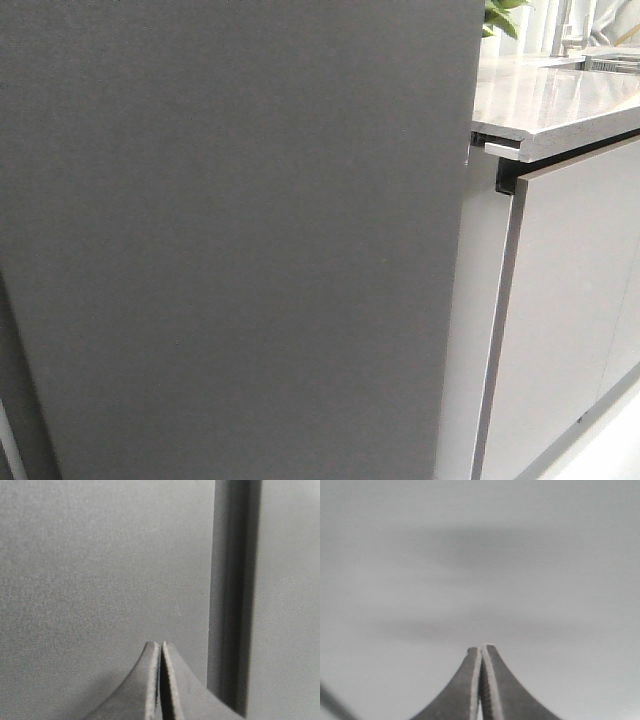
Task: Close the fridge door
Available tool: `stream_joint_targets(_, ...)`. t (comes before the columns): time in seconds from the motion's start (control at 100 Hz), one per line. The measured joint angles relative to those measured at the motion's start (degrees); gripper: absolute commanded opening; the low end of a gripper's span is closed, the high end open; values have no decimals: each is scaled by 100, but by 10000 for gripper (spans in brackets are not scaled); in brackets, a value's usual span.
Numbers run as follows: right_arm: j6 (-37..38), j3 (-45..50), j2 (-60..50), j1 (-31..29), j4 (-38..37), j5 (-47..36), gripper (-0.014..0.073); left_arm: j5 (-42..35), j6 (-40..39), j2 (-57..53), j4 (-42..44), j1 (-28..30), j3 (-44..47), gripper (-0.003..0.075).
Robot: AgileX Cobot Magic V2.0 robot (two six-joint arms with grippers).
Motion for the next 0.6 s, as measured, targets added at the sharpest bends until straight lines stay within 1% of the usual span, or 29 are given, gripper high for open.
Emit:
stream_joint_targets(0.11, 77, 625, -821, -316, -74, 112, -43, 0, 0, 0, 0, 0, 0, -20)
stream_joint_targets(0.21, 124, 1299, -1718, -467, -98, 218, -43, 0, 0, 0, 0, 0, 0, -20)
stream_joint_targets(0.44, 531, 2983, -3706, -500, -98, 271, -43, 0, 0, 0, 0, 0, 0, -20)
stream_joint_targets(0.6, 679, 4053, -4818, -500, -98, 125, -43, 0, 0, 0, 0, 0, 0, -20)
